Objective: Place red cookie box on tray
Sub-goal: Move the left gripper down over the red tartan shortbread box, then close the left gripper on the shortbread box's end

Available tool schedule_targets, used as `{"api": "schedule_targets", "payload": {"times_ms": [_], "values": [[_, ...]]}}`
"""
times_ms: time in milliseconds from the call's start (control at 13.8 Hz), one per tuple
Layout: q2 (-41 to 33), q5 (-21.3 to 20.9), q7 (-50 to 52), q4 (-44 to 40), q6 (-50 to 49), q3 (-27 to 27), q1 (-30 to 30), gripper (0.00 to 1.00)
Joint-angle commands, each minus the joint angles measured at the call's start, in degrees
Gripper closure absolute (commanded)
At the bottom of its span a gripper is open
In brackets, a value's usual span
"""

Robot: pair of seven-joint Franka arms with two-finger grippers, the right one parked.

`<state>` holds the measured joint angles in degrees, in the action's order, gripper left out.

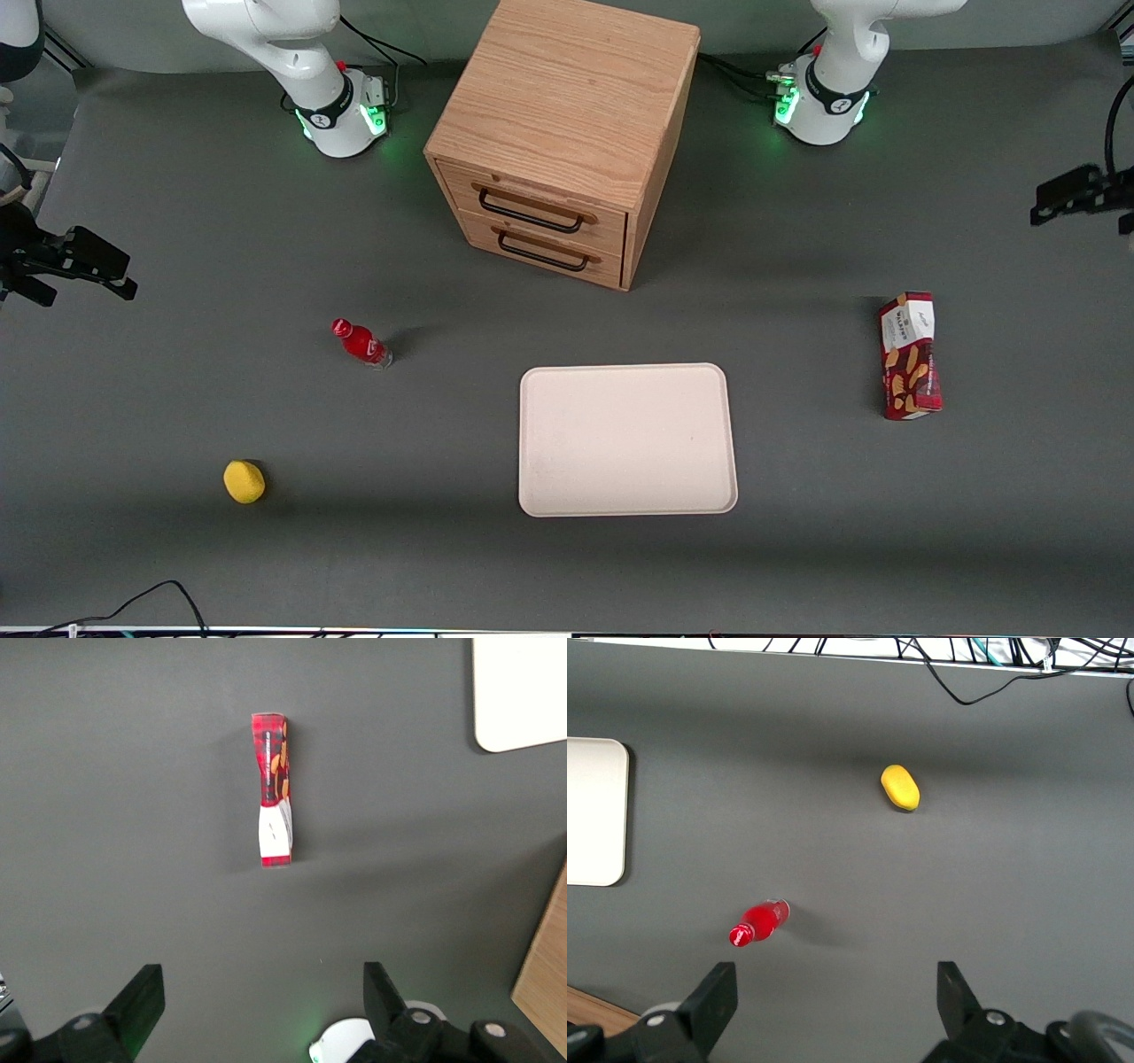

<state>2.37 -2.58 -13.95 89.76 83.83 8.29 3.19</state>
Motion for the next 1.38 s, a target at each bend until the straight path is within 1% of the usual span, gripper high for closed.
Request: {"api": "schedule_targets", "payload": {"times_ms": [0,145,364,509,582,655,727,873,1164,1309], "values": [[6.05,0.12,-2.56,6.45,10.52,0.41,0.06,0.0],[9.92,0.9,-8.09,12.16,19.83,0.58,-0.2,0.0],[15.63,1.95,-8.37,18.24,32.5,0.5,-0.21,0.0],[19.5,2.22,-11.69,20.97,40.68,0.5,-0.21,0.0],[21.17,2.49,-13.02,21.24,42.36,0.5,-0.29,0.19],[21.88,3.1,-13.03,21.42,43.25,0.59,-0.38,0.72],[21.89,4.06,-13.03,22.03,43.52,0.59,-0.56,1.0],[21.8,4.95,-13.3,22.56,43.53,0.59,-0.56,1.0],[20.49,4.95,-13.03,22.39,42.3,0.59,-0.56,1.0],[18.65,5.04,-12.42,20.9,38.89,0.59,-0.56,1.0]]}}
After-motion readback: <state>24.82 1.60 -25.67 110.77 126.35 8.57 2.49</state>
